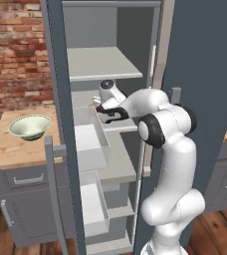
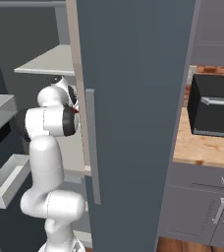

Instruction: Take the bell pepper, orange, and tangerine from the freezer and place them in the bowl on the counter.

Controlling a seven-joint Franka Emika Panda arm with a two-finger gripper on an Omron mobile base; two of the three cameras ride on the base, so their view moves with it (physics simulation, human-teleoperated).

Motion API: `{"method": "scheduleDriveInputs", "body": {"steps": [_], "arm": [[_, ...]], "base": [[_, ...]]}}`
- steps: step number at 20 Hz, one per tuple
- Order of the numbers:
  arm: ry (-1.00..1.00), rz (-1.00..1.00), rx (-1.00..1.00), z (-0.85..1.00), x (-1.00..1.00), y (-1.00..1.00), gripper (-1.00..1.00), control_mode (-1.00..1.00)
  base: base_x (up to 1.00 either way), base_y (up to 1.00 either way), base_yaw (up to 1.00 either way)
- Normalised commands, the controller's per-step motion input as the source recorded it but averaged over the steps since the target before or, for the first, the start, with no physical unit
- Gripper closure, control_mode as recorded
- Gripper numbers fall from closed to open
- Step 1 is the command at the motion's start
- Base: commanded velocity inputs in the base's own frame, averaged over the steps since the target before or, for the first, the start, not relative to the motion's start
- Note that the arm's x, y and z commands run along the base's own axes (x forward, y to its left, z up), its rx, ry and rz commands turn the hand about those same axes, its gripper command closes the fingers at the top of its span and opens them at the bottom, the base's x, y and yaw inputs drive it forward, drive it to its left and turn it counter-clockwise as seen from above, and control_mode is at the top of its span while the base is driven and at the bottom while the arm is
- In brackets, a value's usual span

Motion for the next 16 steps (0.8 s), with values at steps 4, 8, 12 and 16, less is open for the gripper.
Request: {"method": "scheduleDriveInputs", "body": {"steps": [4,8,12,16], "arm": [[-0.01,0.0,-0.01,-0.24,-0.1,0.0,1.0,-1.0],[-0.01,0.0,-0.03,-0.15,-0.48,0.01,1.0,-1.0],[-0.03,0.0,0.0,-0.03,-0.69,0.0,1.0,-1.0],[-0.04,0.0,0.0,0.01,-0.9,-0.11,1.0,-1.0]], "base": [[0.0,0.0,0.0],[0.0,0.0,0.0],[0.0,0.0,0.0],[0.0,0.0,0.0]]}}
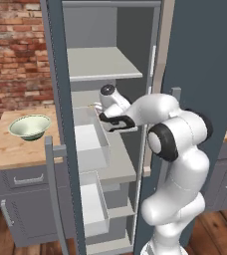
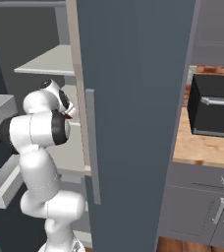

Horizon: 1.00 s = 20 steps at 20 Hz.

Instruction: Take the bell pepper, orange, and tangerine from the freezer and place them in the bowl on the counter.

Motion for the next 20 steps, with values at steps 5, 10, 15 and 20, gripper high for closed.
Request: {"method": "scheduleDriveInputs", "body": {"steps": [5,10,15,20], "arm": [[0.0,0.0,0.05,0.27,-0.92,-0.11,1.0,-1.0],[0.0,0.0,0.13,0.65,-0.65,-0.06,1.0,-1.0],[0.0,0.0,0.08,0.64,-0.69,-0.08,1.0,-1.0],[0.0,0.03,0.0,0.46,-0.94,-0.06,1.0,-1.0]], "base": [[0.0,0.0,0.0],[0.0,0.0,0.0],[0.0,0.0,0.0],[0.0,0.0,0.0]]}}
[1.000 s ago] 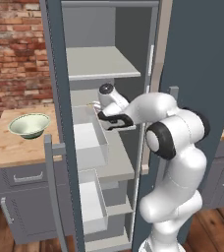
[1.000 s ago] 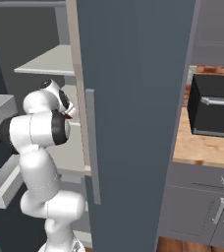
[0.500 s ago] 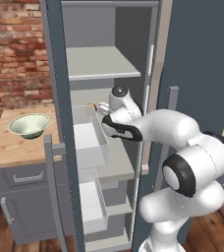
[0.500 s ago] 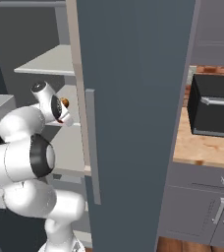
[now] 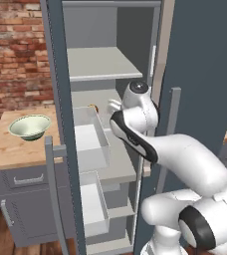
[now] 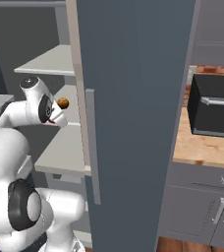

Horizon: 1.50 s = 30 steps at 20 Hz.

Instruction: Take the bell pepper, orange, and tangerine from the freezer and place them in the bowl on the counter.

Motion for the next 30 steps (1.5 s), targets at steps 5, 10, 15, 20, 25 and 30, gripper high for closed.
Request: {"method": "scheduleDriveInputs", "body": {"steps": [5,10,15,20,25,30], "arm": [[0.01,0.16,0.0,0.63,-0.8,-0.04,1.0,-1.0],[0.0,0.29,0.0,0.55,-0.86,-0.24,1.0,-1.0],[0.0,0.29,0.0,0.34,-0.72,-0.23,1.0,-1.0],[0.02,0.07,-0.01,0.28,-0.39,-0.21,1.0,-1.0],[0.01,-0.03,-0.05,0.16,-0.11,-0.01,1.0,-1.0],[0.0,-0.14,-0.1,0.03,-0.02,0.0,1.0,-1.0]], "base": [[0.0,0.0,0.0],[0.0,0.0,0.0],[0.0,0.0,0.0],[0.0,0.0,0.0],[0.0,0.0,0.0],[0.0,0.0,0.0]]}}
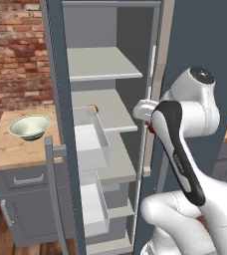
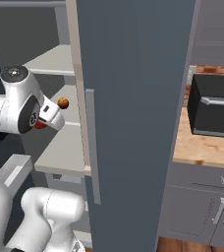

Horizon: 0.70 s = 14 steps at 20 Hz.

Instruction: Take the bell pepper, orange, and tangerine from the freezer and place them in the bowl on the counter.

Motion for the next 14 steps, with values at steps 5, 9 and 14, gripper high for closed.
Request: {"method": "scheduleDriveInputs", "body": {"steps": [5,9,14], "arm": [[0.0,-0.09,-0.07,0.0,0.0,-0.04,1.0,-1.0],[0.04,-0.1,-0.02,0.0,0.0,-0.09,1.0,-1.0],[0.08,-0.04,0.0,0.0,0.0,-0.19,1.0,-1.0]], "base": [[0.0,0.0,0.0],[0.0,0.0,0.0],[0.0,0.0,0.0]]}}
